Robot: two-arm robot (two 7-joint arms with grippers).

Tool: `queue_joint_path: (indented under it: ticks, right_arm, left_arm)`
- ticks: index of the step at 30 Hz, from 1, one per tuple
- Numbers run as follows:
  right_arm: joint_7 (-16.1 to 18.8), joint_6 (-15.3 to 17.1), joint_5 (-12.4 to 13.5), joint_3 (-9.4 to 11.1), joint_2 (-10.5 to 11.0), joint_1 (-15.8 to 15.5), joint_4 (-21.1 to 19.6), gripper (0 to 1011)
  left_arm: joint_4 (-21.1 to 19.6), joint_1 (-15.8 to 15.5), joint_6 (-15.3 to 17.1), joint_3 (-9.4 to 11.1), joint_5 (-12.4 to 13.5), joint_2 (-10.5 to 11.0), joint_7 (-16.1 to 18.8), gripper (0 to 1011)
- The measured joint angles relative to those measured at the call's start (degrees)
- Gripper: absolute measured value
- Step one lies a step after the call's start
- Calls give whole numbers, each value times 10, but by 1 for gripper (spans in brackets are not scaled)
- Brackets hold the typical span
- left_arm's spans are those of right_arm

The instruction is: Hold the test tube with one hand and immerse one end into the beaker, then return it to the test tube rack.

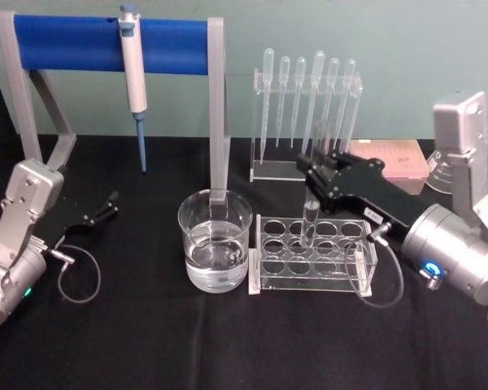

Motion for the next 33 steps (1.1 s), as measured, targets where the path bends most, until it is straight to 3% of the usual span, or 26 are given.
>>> queue_joint_path:
  ticks: [6, 33]
  right_arm:
    - [-8, 3, 11, 4, 7, -4, -20, 225]
    - [-8, 3, 11, 3, 6, -3, -19, 225]
  left_arm:
    - [0, 0, 0, 0, 0, 0, 0, 1000]
    - [0, 0, 0, 0, 0, 0, 0, 1000]
